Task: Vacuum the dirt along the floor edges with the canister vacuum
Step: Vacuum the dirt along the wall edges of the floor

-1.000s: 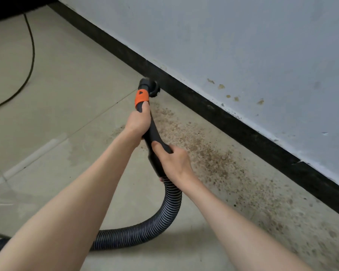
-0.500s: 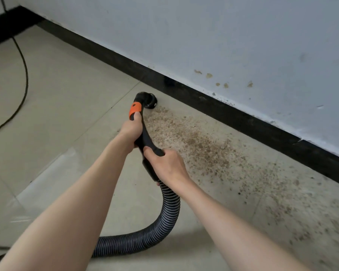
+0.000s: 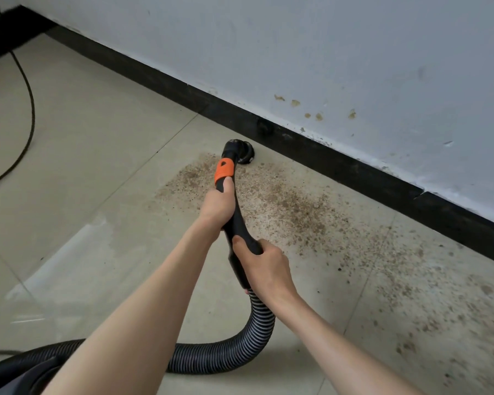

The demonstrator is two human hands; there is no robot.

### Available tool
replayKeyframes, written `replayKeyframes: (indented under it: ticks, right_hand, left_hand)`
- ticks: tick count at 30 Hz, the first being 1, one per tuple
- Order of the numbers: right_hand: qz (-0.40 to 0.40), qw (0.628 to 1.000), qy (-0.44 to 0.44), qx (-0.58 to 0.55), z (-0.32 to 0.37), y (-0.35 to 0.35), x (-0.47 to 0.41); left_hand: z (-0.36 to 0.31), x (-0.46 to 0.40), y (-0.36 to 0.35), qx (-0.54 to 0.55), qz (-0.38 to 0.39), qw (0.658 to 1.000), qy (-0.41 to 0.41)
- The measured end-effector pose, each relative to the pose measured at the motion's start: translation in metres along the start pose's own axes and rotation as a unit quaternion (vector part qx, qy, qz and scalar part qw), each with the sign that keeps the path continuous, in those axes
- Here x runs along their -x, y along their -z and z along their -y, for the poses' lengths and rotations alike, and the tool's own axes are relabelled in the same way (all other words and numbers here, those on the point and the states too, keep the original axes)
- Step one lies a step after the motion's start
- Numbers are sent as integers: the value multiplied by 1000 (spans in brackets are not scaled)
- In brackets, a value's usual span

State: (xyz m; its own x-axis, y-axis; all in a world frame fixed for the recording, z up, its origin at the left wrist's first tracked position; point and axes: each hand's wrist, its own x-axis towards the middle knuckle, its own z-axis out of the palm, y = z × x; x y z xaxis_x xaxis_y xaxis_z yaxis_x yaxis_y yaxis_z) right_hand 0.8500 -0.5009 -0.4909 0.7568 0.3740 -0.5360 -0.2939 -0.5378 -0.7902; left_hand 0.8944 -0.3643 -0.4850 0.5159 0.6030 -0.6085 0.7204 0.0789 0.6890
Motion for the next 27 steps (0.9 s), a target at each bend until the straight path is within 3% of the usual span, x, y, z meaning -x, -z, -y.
replayKeyframes:
  ticks: [6,10,19,23,27]
  right_hand:
    - [-22,1000,14,-9,2,0,15]
    - [3,996,84,41,20,-5,14]
    - [200,953,127,191,48,-28,21]
    - [235,937,123,228,41,-31,28]
    - [240,931,117,250,33,-30,30]
  left_hand:
    - [2,12,4,30,20,999,-21]
    - [-3,18,33,92,-43,994,-42]
    - [61,45,95,252,-169,948,99]
    - [89,55,99,276,-211,928,132]
    - [98,59,91,284,-204,925,146]
